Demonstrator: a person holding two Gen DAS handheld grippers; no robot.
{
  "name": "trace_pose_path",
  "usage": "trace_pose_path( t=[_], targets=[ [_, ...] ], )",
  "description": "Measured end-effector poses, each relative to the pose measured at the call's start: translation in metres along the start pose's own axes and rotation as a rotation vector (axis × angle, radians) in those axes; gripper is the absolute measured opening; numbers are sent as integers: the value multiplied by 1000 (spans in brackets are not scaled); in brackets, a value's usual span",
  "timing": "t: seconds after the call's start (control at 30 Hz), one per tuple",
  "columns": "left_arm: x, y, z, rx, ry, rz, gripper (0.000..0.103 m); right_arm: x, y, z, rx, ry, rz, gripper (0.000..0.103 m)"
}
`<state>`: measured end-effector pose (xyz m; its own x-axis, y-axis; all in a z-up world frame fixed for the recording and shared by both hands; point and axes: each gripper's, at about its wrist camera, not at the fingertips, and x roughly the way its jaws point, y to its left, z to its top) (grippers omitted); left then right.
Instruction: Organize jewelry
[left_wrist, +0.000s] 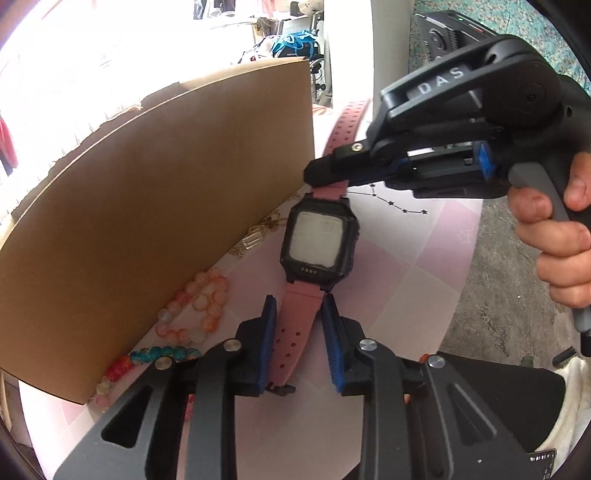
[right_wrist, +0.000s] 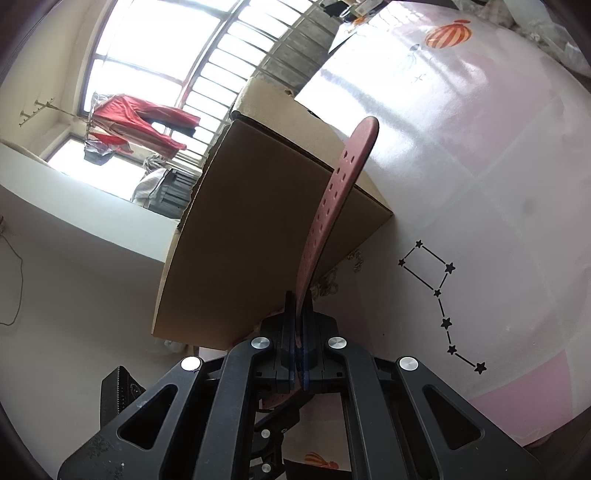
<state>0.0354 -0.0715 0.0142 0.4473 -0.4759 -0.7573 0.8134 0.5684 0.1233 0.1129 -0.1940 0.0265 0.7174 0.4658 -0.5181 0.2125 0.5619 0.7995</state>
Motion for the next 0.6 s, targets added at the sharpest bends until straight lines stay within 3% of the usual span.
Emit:
trace_pose_path(
  t=[0.07,0.13,0.23,0.3,0.37,0.47,0.53,0.6],
  targets=[
    [-2,-4,-2,-6,4,-9,20,5,-9,4,15,14,13,2],
    [-3,7,2,-84,17,-151,20,0,-7,3,8,17,8,2],
    [-13,31,0,-237,29,-387,19,-4,-5,1,1,40,0,10],
    [-9,45,-1,-340,65,-556,19,-9,-10,1,1,42,-22,12],
    [1,59,-4,-453,113,-679,18,-7,-18,-1,2,36,-48,16],
    [19,79,-9,-601,176,-708,14,-3,-20,-1,-1,31,-77,22],
    [29,91,-16,-686,220,-680,14,0,-16,-2,-16,40,-78,22],
    [32,96,-17,-693,215,-650,13,6,-7,-2,-52,50,-77,22]
  ],
)
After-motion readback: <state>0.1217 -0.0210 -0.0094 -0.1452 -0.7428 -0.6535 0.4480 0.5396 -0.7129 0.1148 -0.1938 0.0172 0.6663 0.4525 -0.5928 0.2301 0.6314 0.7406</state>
